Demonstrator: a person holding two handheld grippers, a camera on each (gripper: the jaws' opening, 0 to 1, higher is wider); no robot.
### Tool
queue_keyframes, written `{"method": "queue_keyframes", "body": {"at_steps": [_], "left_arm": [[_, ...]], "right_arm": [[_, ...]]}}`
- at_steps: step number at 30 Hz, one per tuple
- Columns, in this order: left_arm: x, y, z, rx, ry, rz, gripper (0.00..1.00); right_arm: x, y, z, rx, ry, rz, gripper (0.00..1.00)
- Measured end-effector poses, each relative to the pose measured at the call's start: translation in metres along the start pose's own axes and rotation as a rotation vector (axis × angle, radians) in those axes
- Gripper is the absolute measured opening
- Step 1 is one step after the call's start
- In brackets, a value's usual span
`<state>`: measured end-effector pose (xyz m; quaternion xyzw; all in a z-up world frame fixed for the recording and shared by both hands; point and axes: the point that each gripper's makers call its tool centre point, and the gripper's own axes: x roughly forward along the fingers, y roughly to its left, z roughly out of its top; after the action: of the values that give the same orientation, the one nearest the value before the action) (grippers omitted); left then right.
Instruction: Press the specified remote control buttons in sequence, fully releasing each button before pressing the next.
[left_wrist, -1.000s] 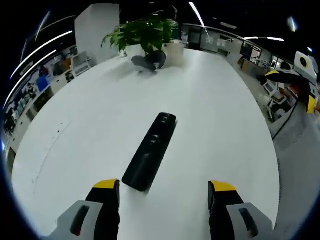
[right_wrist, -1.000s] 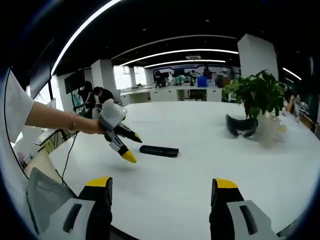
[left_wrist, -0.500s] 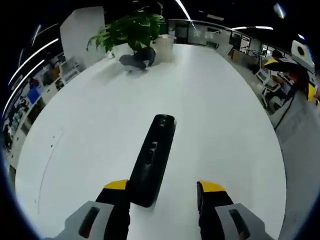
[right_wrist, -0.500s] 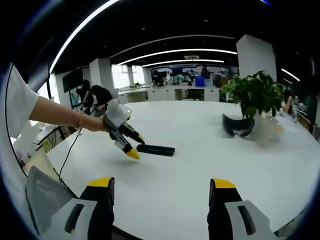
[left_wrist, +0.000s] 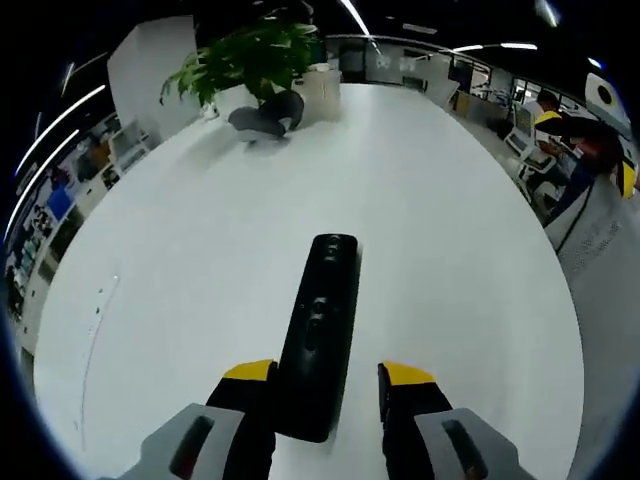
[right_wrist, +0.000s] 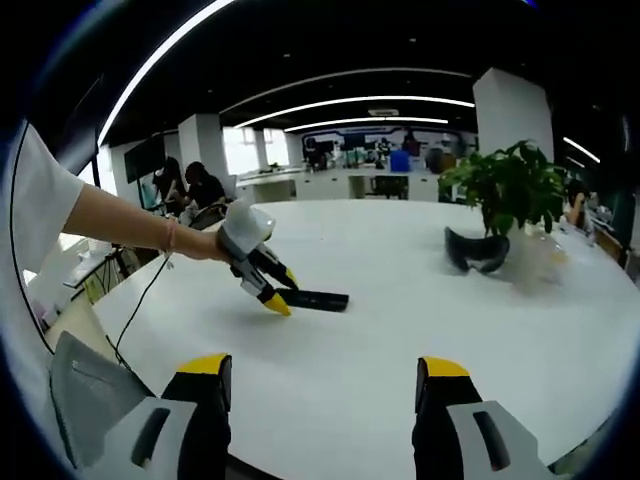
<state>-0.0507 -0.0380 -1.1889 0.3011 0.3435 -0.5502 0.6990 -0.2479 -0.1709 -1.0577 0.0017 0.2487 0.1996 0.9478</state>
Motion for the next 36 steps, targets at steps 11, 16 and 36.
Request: {"method": "queue_keyframes", "body": {"at_steps": [11, 16, 36], "left_arm": [[-0.001, -0.009, -0.005, 0.035, 0.033, -0.013, 0.24], [-0.003, -0.020, -0.007, 0.054, 0.039, -0.022, 0.24], [-0.017, -0.083, -0.021, 0.086, 0.022, -0.048, 0.24]], "right_arm": [[0.004, 0.003, 0.001, -0.013, 0.006, 0.016, 0.72], [0.005, 0.005, 0.002, -0.018, 0.004, 0.022, 0.72], [0.011, 0.013, 0.002, -0.046, 0.012, 0.055, 0.70]]}}
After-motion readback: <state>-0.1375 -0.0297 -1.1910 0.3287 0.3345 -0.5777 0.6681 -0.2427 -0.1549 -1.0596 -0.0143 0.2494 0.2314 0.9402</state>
